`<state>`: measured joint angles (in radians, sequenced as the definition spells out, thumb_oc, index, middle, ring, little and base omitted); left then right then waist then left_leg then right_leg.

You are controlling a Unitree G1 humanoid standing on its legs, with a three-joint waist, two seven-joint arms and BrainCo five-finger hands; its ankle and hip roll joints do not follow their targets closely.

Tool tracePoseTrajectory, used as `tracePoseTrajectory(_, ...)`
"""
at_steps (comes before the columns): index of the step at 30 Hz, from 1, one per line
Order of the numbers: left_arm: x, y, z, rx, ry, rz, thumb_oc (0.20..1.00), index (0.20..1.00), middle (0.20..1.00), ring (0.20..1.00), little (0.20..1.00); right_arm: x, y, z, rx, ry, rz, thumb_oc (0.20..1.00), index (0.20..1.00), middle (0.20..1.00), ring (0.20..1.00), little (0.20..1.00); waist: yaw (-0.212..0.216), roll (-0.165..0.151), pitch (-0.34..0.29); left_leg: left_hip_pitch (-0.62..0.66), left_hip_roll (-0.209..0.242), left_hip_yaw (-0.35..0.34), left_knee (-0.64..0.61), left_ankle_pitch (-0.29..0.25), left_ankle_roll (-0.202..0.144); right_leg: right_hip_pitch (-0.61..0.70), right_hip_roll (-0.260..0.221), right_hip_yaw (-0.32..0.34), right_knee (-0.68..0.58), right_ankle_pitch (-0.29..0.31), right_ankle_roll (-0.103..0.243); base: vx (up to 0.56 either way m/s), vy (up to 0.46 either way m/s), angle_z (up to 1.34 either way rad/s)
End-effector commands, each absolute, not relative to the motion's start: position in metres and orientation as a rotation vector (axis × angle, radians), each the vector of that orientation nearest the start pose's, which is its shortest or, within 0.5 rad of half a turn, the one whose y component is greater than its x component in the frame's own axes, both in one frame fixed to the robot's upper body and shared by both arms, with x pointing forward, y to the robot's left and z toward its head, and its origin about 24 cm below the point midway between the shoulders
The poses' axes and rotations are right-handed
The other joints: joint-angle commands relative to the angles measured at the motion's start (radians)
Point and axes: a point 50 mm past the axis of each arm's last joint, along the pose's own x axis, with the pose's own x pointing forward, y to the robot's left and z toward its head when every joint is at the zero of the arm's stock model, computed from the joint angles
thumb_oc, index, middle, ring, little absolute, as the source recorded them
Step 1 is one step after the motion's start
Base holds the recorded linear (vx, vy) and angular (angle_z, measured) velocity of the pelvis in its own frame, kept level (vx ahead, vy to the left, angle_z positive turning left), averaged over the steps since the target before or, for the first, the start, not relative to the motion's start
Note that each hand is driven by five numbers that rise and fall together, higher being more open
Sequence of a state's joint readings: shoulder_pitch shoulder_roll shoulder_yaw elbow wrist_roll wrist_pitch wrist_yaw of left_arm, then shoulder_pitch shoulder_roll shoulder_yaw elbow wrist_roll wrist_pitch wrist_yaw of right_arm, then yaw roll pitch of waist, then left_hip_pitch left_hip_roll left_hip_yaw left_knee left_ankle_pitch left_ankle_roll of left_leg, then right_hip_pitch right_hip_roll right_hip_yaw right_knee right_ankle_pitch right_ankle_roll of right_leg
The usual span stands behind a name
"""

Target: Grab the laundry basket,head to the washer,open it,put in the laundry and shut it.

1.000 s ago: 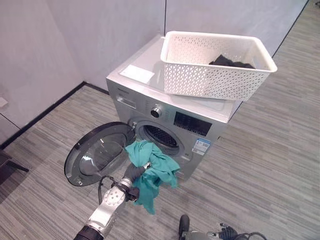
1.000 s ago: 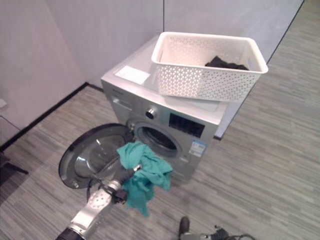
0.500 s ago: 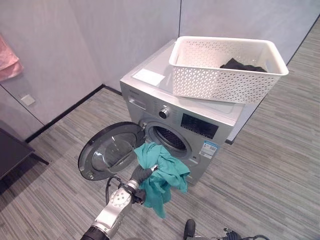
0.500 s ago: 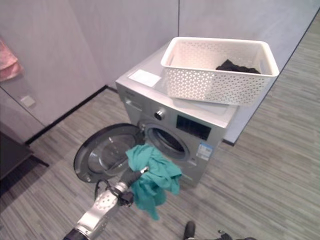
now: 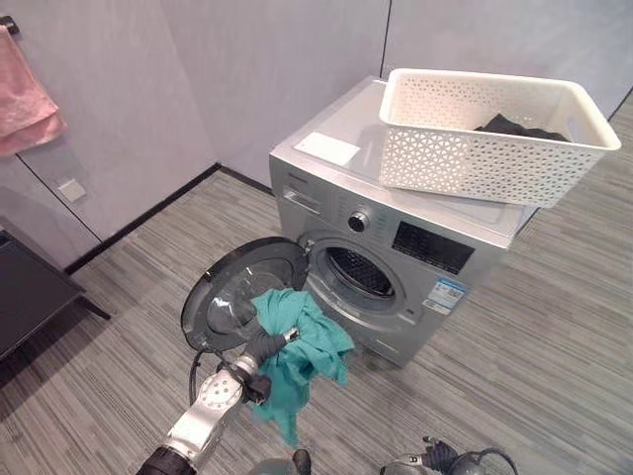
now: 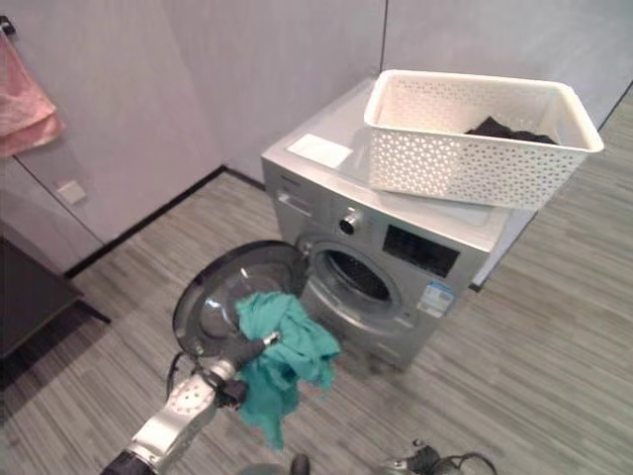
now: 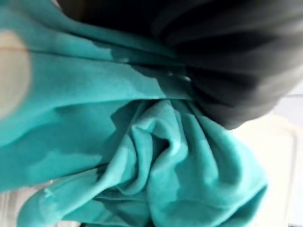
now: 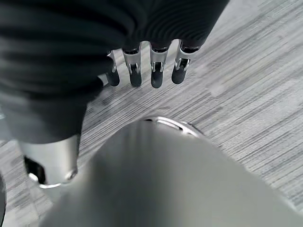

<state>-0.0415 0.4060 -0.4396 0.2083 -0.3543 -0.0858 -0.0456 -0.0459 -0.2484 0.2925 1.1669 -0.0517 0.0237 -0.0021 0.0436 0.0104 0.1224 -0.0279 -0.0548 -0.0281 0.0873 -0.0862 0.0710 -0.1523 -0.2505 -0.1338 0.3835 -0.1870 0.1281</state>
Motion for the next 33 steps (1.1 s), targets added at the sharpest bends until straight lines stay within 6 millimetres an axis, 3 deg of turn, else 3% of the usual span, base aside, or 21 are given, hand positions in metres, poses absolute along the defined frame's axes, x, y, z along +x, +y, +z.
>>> tracePoseTrajectory(1,0.254,0.134,0.033,0.044,0.005,-0.401,0.200,0.200,0.200,0.200,0.200,0.117,-0.232,-0.154,-0.465,1.173,0.104,1.000,1.000,1.000,1.000,1.000,-0.017,0.008,-0.002,0.031,0.031,-0.062,0.009,-0.063,-0.036,0.047,-0.024,0.095,-0.287,0.234,0.035,0.17,-0.085,0.41)
tracePoseTrajectory(2,0.254,0.134,0.033,0.045,0.005,-0.401,0.200,0.200,0.200,0.200,0.200,0.117,-0.232,-0.154,-0.465,1.173,0.104,1.000,1.000,1.000,1.000,1.000,-0.017,0.008,-0.003,0.030,0.029,-0.061,0.010,-0.061,-0.036,0.049,-0.025,0.096,-0.296,0.240,0.036,0.23,-0.138,0.44)
tracePoseTrajectory(3,0.252,0.133,0.032,0.051,0.005,-0.405,0.200,0.200,0.200,0.200,0.200,0.115,-0.233,-0.154,-0.475,1.183,0.116,1.000,1.000,1.000,1.000,1.000,-0.018,-0.004,-0.004,0.050,0.021,-0.083,0.023,-0.092,-0.038,0.025,-0.055,0.139,-0.372,0.283,0.052,0.12,-0.067,0.49)
tracePoseTrajectory(4,0.252,0.133,0.032,0.051,0.006,-0.405,0.200,0.200,0.200,0.200,0.200,0.115,-0.233,-0.155,-0.475,1.184,0.116,1.000,1.000,1.000,1.000,1.000,-0.018,-0.004,-0.002,0.051,0.021,-0.083,0.025,-0.094,-0.038,0.029,-0.054,0.138,-0.376,0.284,0.053,0.23,-0.188,0.41)
tracePoseTrajectory(6,0.250,0.131,0.029,0.059,0.016,-0.412,0.200,0.200,0.200,0.200,0.200,0.112,-0.229,-0.156,-0.486,1.192,0.148,1.000,1.000,1.000,1.000,1.000,-0.018,-0.033,0.001,0.082,0.018,-0.123,0.026,-0.115,-0.047,0.009,-0.041,0.174,-0.401,0.319,0.071,0.21,-0.238,0.47)
tracePoseTrajectory(7,0.251,0.127,0.027,0.069,0.023,-0.420,0.200,0.200,0.200,0.200,0.200,0.106,-0.226,-0.158,-0.473,1.201,0.154,1.000,1.000,1.000,1.000,1.000,-0.016,-0.060,0.000,0.098,0.016,-0.176,0.011,-0.116,-0.060,0.025,-0.014,0.230,-0.382,0.290,0.079,0.16,-0.183,0.77)
tracePoseTrajectory(8,0.251,0.127,0.027,0.070,0.024,-0.421,0.200,0.200,0.200,0.200,0.200,0.106,-0.226,-0.158,-0.473,1.202,0.154,1.000,1.000,1.000,1.000,1.000,-0.018,-0.060,0.001,0.101,0.017,-0.179,0.009,-0.115,-0.060,0.027,-0.014,0.227,-0.378,0.286,0.079,0.19,-0.314,0.96)
tracePoseTrajectory(9,0.253,0.124,0.027,0.071,0.020,-0.425,0.200,0.200,0.200,0.200,0.200,0.102,-0.221,-0.160,-0.460,1.199,0.170,1.000,1.000,1.000,1.000,1.000,-0.021,-0.081,-0.004,0.105,0.040,-0.228,-0.001,-0.112,-0.081,0.022,0.014,0.236,-0.340,0.268,0.076,0.14,-0.318,0.99)
tracePoseTrajectory(11,0.253,0.124,0.026,0.071,0.026,-0.421,0.200,0.200,0.200,0.200,0.200,0.101,-0.220,-0.160,-0.458,1.198,0.175,1.000,1.000,1.000,1.000,1.000,-0.024,-0.085,-0.006,0.108,0.065,-0.241,-0.007,-0.108,-0.092,0.021,0.030,0.216,-0.326,0.258,0.068,0.14,-0.335,0.79)
tracePoseTrajectory(12,0.253,0.128,0.026,0.068,0.029,-0.400,0.200,0.200,0.200,0.200,0.200,0.097,-0.215,-0.162,-0.460,1.199,0.195,1.000,1.000,1.000,1.000,1.000,-0.025,-0.092,-0.010,0.112,0.128,-0.247,-0.029,-0.093,-0.116,0.021,0.063,0.152,-0.308,0.237,0.058,0.12,-0.333,0.54)
tracePoseTrajectory(13,0.253,0.129,0.025,0.065,0.034,-0.389,0.200,0.200,0.200,0.200,0.200,0.094,-0.216,-0.162,-0.461,1.205,0.197,1.000,1.000,1.000,1.000,1.000,-0.026,-0.095,-0.010,0.110,0.150,-0.250,-0.036,-0.082,-0.124,0.026,0.078,0.139,-0.314,0.229,0.051,0.14,-0.396,0.46)
tracePoseTrajectory(17,0.255,0.134,0.025,0.073,0.034,-0.352,0.200,0.200,0.200,0.200,0.200,0.092,-0.226,-0.160,-0.490,1.190,0.170,1.000,1.000,1.000,1.000,1.000,-0.040,-0.100,0.004,0.080,0.221,-0.235,-0.081,-0.032,-0.150,0.048,0.117,0.083,-0.360,0.211,0.025,0.03,-0.196,0.31)
tracePoseTrajectory(20,0.258,0.136,0.022,0.042,0.043,-0.308,0.200,0.200,0.200,0.200,0.200,0.108,-0.229,-0.153,-0.497,1.123,0.153,1.000,1.000,1.000,1.000,1.000,-0.047,-0.103,0.024,0.064,0.245,-0.208,-0.119,-0.005,-0.161,0.027,0.128,0.082,-0.373,0.215,0.018,-0.04,-0.058,0.16)
tracePoseTrajectory(21,0.258,0.136,0.022,0.042,0.042,-0.308,0.200,0.200,0.200,0.200,0.200,0.109,-0.229,-0.153,-0.497,1.123,0.153,1.000,1.000,1.000,1.000,1.000,-0.046,-0.102,0.023,0.063,0.245,-0.207,-0.120,-0.004,-0.161,0.025,0.128,0.083,-0.373,0.215,0.018,-0.12,-0.002,-0.05)
tracePoseTrajectory(24,0.265,0.126,0.020,0.007,0.048,-0.285,0.200,0.200,0.200,0.200,0.200,0.141,-0.212,-0.144,-0.561,1.006,0.221,1.000,1.000,1.000,1.000,1.000,-0.057,-0.120,0.102,-0.018,0.244,-0.179,-0.101,0.002,-0.164,-0.067,0.121,0.105,-0.374,0.242,0.017,-0.22,0.012,-0.10)
tracePoseTrajectory(25,0.266,0.126,0.020,0.008,0.046,-0.285,0.200,0.200,0.200,0.200,0.200,0.142,-0.212,-0.144,-0.561,1.004,0.221,1.000,1.000,1.000,1.000,1.000,-0.057,-0.121,0.100,-0.025,0.242,-0.178,-0.096,0.001,-0.164,-0.073,0.120,0.107,-0.371,0.241,0.018,-0.17,0.028,-0.20)
tracePoseTrajectory(27,0.280,0.112,0.030,0.014,0.009,-0.295,0.200,0.200,0.200,0.200,0.200,0.152,-0.199,-0.144,-0.614,0.993,0.279,1.000,1.000,1.000,1.000,1.000,-0.065,-0.127,0.154,-0.081,0.229,-0.161,-0.061,-0.004,-0.161,-0.143,0.107,0.119,-0.346,0.254,0.016,-0.16,0.048,-0.24)
tracePoseTrajectory(32,0.301,0.094,0.046,0.047,-0.046,-0.306,0.200,0.200,0.200,0.200,0.200,0.137,-0.201,-0.154,-0.687,1.090,0.312,1.000,1.000,1.000,1.000,1.000,-0.092,-0.138,0.190,-0.154,0.197,-0.136,0.020,-0.034,-0.160,-0.205,0.091,0.142,-0.332,0.275,0.019,-0.11,0.069,-0.08)
tracePoseTrajectory(33,0.308,0.090,0.052,0.051,-0.063,-0.302,0.200,0.200,0.200,0.200,0.200,0.120,-0.209,-0.159,-0.669,1.165,0.276,1.000,1.000,1.000,1.000,1.000,-0.113,-0.143,0.192,-0.164,0.185,-0.116,0.063,-0.071,-0.154,-0.224,0.096,0.170,-0.328,0.285,0.024,-0.06,0.097,-0.22)
